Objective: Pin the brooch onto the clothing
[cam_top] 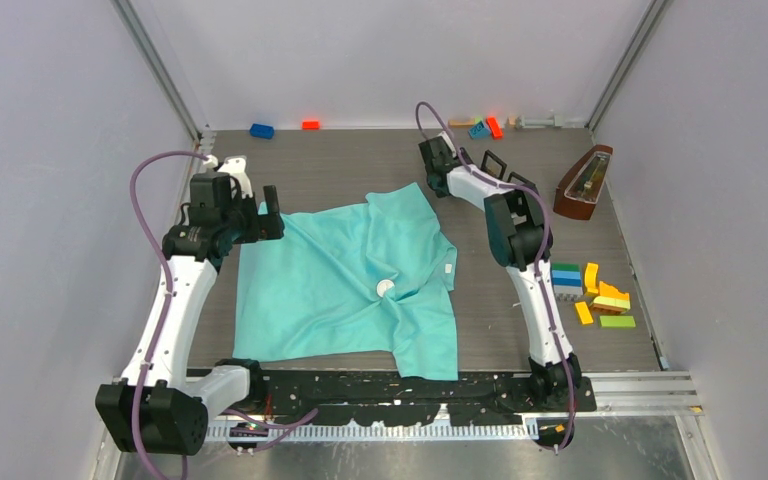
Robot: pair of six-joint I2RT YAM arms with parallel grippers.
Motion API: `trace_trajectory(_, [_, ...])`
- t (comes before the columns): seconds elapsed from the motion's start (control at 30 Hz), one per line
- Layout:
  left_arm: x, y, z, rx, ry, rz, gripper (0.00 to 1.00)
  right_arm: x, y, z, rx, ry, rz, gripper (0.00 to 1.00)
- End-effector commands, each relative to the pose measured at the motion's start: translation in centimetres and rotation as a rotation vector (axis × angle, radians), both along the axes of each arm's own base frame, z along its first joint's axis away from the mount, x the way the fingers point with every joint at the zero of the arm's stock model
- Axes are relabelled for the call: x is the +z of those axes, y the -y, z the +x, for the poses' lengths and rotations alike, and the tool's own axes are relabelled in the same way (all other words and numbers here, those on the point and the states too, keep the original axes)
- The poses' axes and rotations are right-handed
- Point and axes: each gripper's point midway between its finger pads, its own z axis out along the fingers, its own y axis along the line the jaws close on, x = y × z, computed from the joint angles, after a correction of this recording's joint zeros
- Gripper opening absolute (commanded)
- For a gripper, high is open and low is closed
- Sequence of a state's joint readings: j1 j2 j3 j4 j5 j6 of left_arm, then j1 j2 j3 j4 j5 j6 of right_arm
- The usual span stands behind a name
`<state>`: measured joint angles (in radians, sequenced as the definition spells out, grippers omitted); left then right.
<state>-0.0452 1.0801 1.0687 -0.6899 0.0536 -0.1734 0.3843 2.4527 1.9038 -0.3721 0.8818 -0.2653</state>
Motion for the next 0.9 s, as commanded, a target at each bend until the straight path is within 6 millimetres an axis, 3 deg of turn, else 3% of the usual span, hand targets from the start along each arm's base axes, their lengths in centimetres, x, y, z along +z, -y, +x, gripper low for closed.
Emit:
trace_trajectory(0.0, [0.3, 0.0, 0.1, -0.016, 0.016, 0.003, 1.0, -0.9, -0.5, 1.5, 0.034, 0.017, -0.03, 0.28])
trace_trajectory(0.23, [0.2, 0.1, 0.1, -0.02, 0.015, 0.001, 1.0, 0.1, -0.6, 1.9, 0.05, 0.039, -0.05, 0.07])
trace_trajectory(0.3, [0.2, 0.4, 0.1, -0.037, 0.017, -0.009, 1.0, 1.1, -0.9, 1.7, 0.057, 0.064, -0.043, 0.02])
trace_trajectory(0.43, [0.1, 1.2, 0.1, -0.075, 0.02, -0.034, 0.97, 5.1, -2.1, 1.1, 0.076, 0.159, -0.013, 0.0])
trace_trajectory(0.67, [0.9, 3.4, -0.1, -0.171, 0.061, -0.123, 0.94, 9.0, -3.9, -2.5, 0.067, 0.239, 0.113, 0.0])
trace_trajectory(0.87, [1.2, 7.2, -0.7, -0.303, 0.058, -0.225, 0.91, 12.2, -7.2, -7.3, 0.101, 0.254, 0.334, 0.0])
